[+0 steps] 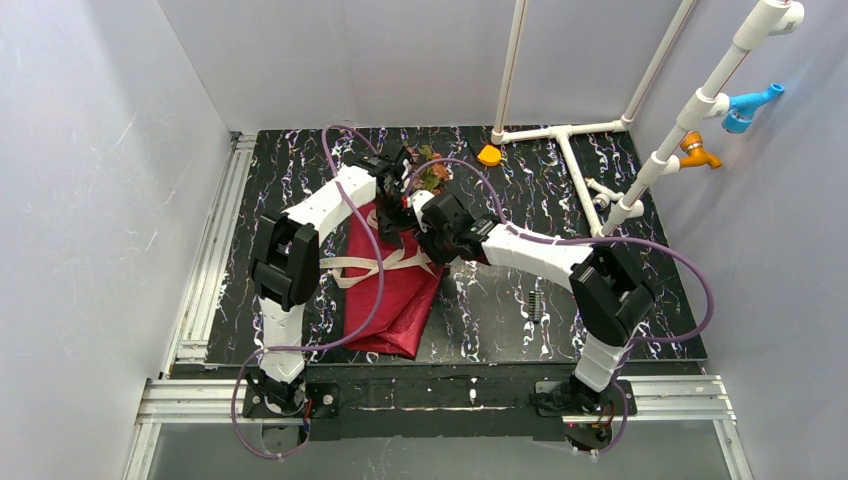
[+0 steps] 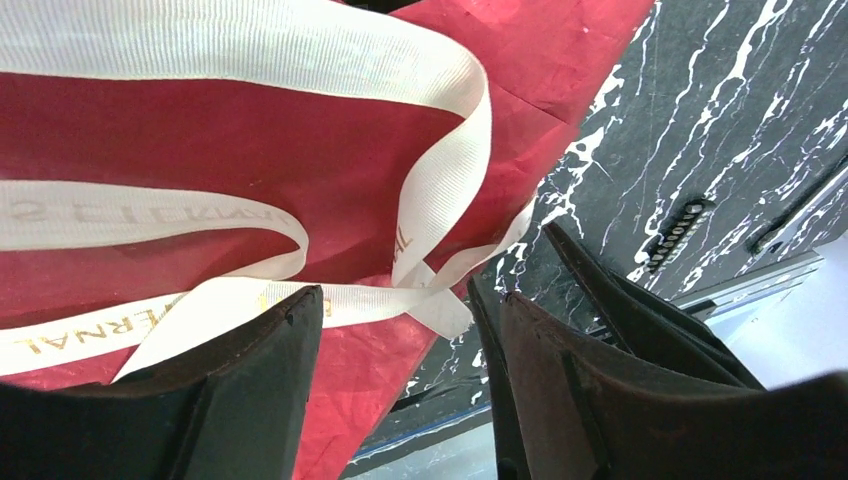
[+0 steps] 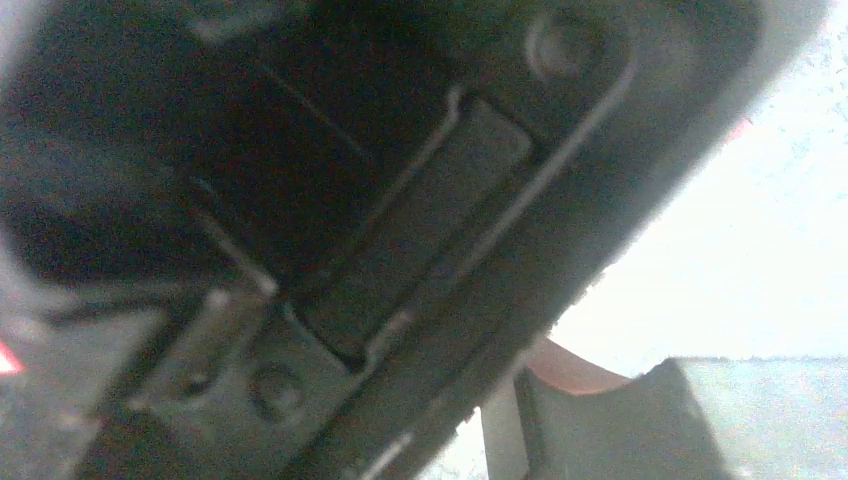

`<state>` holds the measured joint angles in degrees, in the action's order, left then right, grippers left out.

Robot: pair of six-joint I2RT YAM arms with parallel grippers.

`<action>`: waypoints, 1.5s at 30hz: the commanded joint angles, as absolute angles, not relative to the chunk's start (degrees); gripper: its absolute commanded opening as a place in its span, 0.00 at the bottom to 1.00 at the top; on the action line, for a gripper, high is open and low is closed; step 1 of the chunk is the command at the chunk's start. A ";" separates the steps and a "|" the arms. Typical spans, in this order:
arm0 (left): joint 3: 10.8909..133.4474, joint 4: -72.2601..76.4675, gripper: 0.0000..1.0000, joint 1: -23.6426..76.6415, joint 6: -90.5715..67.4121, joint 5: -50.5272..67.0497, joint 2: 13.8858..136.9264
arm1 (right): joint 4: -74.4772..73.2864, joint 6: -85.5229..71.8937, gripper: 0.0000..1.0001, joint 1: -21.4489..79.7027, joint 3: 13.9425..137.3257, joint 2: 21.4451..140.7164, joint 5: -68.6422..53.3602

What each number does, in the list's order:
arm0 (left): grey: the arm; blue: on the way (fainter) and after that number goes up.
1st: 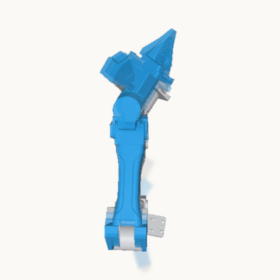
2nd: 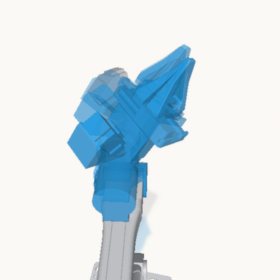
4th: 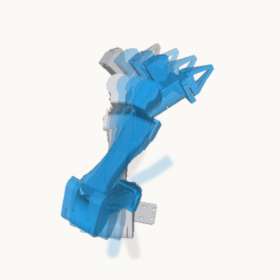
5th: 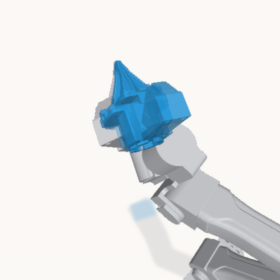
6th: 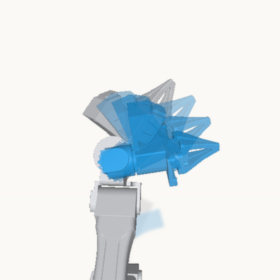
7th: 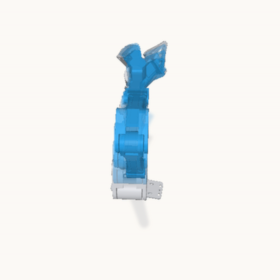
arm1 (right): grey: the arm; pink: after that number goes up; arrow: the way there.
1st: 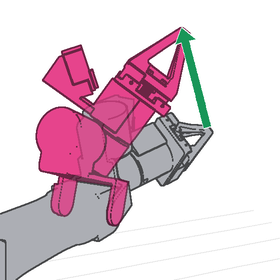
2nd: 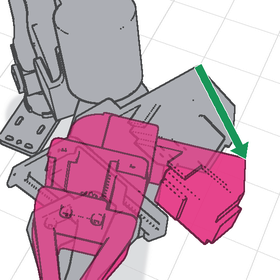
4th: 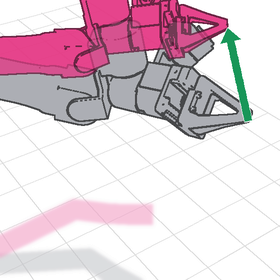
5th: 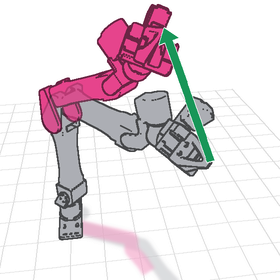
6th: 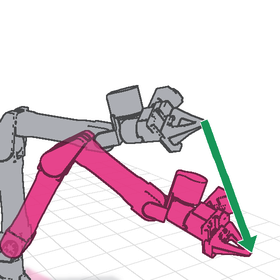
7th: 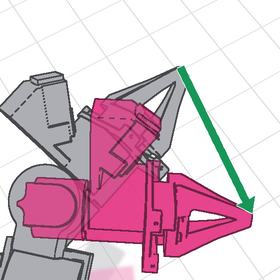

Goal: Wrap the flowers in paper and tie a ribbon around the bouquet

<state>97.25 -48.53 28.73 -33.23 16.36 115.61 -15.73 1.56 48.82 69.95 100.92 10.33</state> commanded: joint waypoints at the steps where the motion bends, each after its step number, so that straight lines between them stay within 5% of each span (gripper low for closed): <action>1: 100.66 -53.25 0.64 29.05 -33.16 17.10 112.69 | -20.39 1.14 0.52 47.69 73.30 97.20 9.85; 16: 102.98 -54.69 0.63 28.41 -33.18 16.41 113.26 | -20.45 -10.99 0.56 47.29 68.44 91.50 -7.27; 23: 101.27 -54.76 0.63 27.86 -32.96 15.37 109.91 | -18.60 -27.93 0.57 47.35 66.88 91.73 -4.42; 45: 82.63 -51.93 0.63 27.07 -31.56 9.83 92.80 | -19.41 -29.20 0.51 47.90 71.79 101.52 -1.52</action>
<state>85.73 -52.12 27.44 -32.51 11.46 98.17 -20.64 -28.73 47.66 68.88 100.71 -2.72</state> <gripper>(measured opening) 0.629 0.514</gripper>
